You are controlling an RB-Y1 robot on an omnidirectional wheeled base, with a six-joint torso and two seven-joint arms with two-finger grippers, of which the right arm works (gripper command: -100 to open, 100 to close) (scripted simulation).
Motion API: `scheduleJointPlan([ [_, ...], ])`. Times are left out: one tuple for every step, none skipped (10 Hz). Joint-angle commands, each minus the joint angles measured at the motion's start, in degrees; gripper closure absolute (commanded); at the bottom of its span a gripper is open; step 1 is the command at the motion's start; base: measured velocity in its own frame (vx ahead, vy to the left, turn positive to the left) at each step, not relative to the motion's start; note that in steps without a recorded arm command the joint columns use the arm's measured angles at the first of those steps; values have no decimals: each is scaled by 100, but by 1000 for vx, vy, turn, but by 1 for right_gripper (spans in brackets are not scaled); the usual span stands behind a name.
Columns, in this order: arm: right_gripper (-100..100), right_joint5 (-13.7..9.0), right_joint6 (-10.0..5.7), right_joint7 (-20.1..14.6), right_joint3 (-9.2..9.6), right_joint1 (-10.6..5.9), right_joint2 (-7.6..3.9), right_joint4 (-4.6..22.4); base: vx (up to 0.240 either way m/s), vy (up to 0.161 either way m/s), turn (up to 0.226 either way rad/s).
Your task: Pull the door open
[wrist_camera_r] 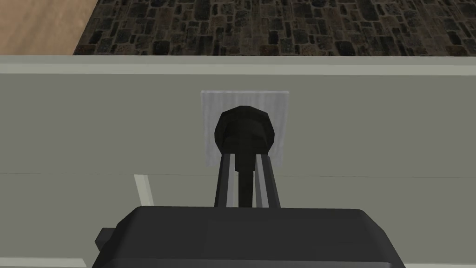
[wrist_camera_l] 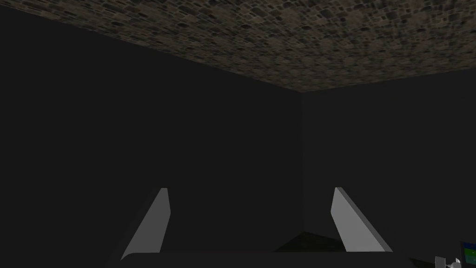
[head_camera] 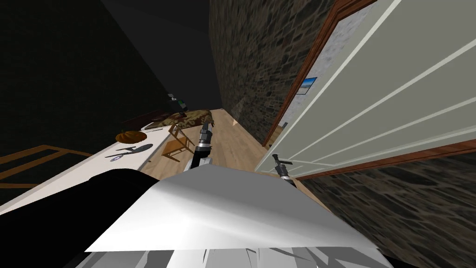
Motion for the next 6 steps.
scheduleJointPlan([
  [100, -44, -128, -51, -42, -67, -57, 202, -120, -43, 161],
  [100, -72, -205, -87, -59, -89, -94, 312, -149, -67, 217],
  [100, -95, -269, -117, -74, -107, -124, 403, -190, -61, 224],
  [100, -95, -269, -117, -74, -107, -124, 403, -124, -46, 58],
  [100, -95, -269, -117, -74, -107, -124, 403, -40, -15, -33],
  [100, -55, -318, -117, -10, -115, -50, 419, -12, 9, 6],
])
